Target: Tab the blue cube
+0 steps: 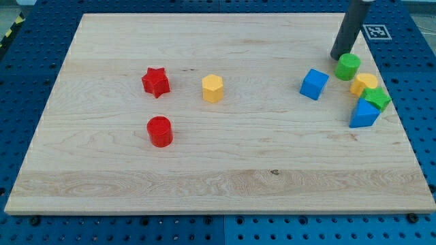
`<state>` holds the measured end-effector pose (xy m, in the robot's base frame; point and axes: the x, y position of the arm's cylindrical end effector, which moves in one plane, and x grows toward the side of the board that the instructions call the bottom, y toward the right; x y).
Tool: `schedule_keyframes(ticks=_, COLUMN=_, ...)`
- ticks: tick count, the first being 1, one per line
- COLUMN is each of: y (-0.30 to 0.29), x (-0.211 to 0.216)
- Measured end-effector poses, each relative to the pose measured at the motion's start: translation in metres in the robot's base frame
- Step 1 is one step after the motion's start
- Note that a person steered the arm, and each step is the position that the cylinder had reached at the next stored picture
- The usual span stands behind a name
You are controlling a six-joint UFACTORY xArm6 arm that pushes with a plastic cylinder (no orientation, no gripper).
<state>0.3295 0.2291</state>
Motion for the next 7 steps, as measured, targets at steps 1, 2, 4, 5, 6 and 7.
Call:
schedule_keyframes(ticks=1, y=0.0, x=0.0)
schedule_keyframes(ticks=2, y=0.0, x=0.012)
schedule_keyframes(ticks=4, y=0.0, x=0.029)
schedule_keyframes(ticks=5, y=0.0, x=0.029)
schedule_keyframes(ticks=6, y=0.0, x=0.028)
schedule_keyframes(ticks=7, y=-0.023, x=0.028)
